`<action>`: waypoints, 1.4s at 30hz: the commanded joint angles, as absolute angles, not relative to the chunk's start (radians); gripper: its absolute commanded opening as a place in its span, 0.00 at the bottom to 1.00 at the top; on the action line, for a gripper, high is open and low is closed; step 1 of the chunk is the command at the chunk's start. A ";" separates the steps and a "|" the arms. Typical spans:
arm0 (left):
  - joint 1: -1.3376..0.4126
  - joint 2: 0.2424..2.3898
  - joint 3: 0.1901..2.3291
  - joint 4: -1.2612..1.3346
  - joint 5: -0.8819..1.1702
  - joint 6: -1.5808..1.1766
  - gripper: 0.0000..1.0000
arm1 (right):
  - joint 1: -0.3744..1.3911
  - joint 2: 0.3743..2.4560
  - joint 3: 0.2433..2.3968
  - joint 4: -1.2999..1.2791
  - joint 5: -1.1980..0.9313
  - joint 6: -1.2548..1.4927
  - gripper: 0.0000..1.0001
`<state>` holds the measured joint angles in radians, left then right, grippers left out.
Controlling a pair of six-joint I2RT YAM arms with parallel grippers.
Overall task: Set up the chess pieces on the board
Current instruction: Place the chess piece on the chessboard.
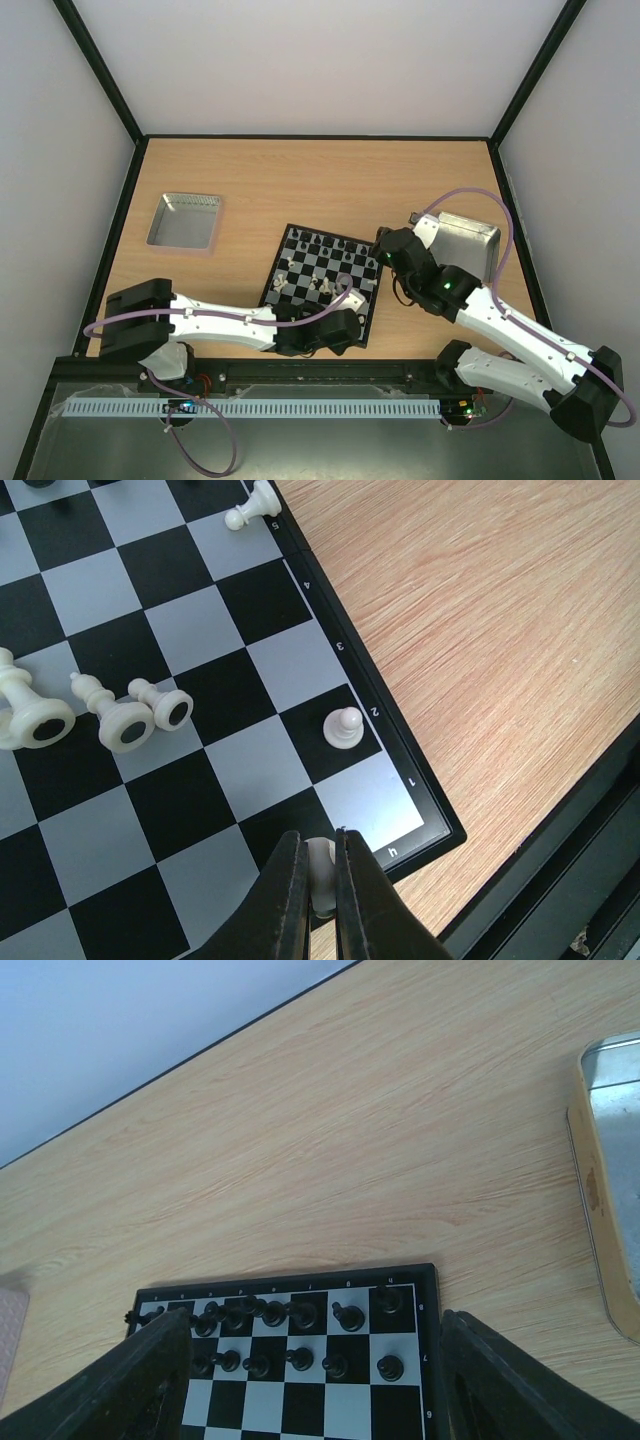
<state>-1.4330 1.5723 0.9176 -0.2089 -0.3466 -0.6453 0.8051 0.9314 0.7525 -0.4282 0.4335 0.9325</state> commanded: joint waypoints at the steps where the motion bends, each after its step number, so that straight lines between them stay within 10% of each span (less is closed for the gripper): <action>1: -1.442 1.589 0.895 -0.163 -0.364 -0.636 0.02 | 0.801 0.916 0.734 -0.425 0.442 0.956 0.66; 31: -1.437 1.668 0.875 -0.127 -0.393 -0.641 0.07 | 0.801 0.911 0.721 -0.427 0.413 0.943 0.67; 42: -1.375 1.516 0.839 -0.120 -0.342 -0.674 0.41 | 0.802 0.912 0.753 -0.397 0.280 0.890 0.67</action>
